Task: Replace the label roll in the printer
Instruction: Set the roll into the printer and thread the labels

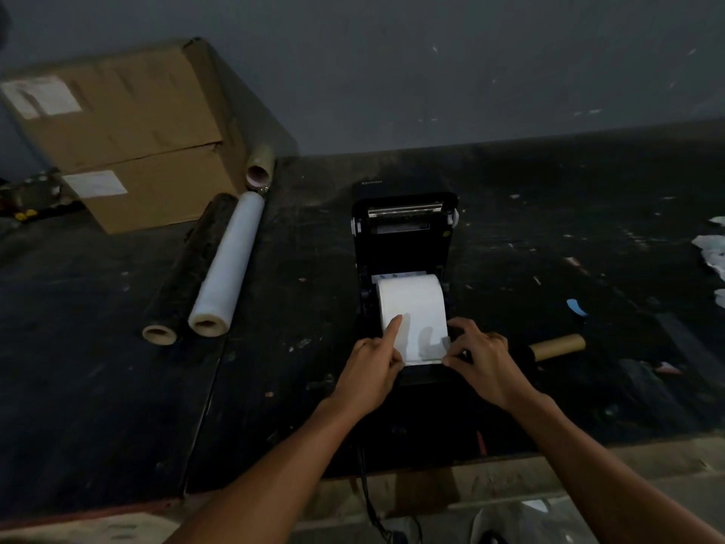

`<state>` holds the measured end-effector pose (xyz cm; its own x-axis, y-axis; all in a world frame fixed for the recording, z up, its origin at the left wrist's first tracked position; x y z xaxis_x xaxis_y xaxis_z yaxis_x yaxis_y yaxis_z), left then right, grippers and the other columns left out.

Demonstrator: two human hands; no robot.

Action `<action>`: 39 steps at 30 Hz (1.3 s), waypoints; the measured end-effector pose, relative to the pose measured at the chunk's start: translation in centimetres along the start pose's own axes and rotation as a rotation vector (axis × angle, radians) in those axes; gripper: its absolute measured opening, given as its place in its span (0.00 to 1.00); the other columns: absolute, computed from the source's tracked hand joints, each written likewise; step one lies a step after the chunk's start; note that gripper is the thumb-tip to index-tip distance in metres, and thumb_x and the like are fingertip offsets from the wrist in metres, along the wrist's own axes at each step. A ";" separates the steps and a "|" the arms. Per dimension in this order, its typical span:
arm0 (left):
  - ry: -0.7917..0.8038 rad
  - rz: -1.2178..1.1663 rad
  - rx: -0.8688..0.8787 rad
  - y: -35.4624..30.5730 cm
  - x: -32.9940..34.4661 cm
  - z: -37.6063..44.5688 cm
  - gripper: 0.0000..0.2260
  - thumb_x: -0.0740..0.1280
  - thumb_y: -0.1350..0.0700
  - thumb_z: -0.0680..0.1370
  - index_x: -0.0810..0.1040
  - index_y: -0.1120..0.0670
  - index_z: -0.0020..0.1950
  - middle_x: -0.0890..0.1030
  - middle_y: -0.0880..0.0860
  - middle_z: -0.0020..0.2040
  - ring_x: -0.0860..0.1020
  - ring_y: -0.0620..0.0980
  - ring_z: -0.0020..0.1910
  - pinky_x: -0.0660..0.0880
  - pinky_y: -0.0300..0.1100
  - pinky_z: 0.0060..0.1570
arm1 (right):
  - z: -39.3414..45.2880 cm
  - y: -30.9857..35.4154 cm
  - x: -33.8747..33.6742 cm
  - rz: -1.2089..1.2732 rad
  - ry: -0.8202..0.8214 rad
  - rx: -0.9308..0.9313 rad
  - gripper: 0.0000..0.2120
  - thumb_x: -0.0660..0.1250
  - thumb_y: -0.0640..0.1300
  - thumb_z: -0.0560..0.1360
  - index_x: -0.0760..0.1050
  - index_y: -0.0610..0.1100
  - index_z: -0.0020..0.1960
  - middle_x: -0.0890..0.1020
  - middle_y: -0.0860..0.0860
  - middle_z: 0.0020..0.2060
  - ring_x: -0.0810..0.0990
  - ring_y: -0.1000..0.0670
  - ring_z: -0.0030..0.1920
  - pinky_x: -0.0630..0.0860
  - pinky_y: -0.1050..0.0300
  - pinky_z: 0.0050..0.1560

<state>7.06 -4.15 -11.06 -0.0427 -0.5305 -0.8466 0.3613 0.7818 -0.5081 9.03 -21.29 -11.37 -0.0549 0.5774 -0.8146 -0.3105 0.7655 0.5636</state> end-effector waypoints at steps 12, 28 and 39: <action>0.021 -0.147 -0.137 1.6 0.4 -0.9 0.35 0.67 0.61 0.77 0.51 0.52 0.78 0.83 0.54 0.52 0.79 0.49 0.52 0.74 0.43 0.60 | -0.7 0.3 0.4 -0.001 -0.013 0.053 0.19 0.69 0.46 0.73 0.73 0.42 0.62 0.79 0.54 0.58 0.76 0.53 0.59 0.59 0.53 0.62; -0.052 -0.091 -0.297 -2.3 0.6 -4.5 0.30 0.66 0.62 0.77 0.58 0.54 0.76 0.83 0.54 0.49 0.81 0.52 0.49 0.77 0.50 0.57 | -4.6 1.4 -0.7 -0.005 0.043 0.013 0.22 0.69 0.43 0.72 0.69 0.45 0.64 0.82 0.58 0.47 0.79 0.50 0.55 0.61 0.47 0.63; -0.065 -0.105 -0.282 -3.3 0.7 -6.1 0.31 0.66 0.62 0.76 0.58 0.54 0.76 0.84 0.54 0.49 0.81 0.53 0.50 0.77 0.50 0.58 | -6.0 1.9 -0.9 -0.005 0.073 0.013 0.28 0.69 0.43 0.72 0.62 0.47 0.68 0.83 0.57 0.42 0.78 0.49 0.55 0.61 0.47 0.64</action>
<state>0.12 -5.10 -10.97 -0.0036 -0.6258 -0.7800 0.0845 0.7770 -0.6238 2.76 -22.10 -10.42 -0.1223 0.5516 -0.8251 -0.2990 0.7722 0.5606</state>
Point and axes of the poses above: each hand's wrist, its own z-axis towards the middle knuckle, its own x-axis out of the palm, y = z × x, the point moved 7 cm from there along z, towards the middle knuckle
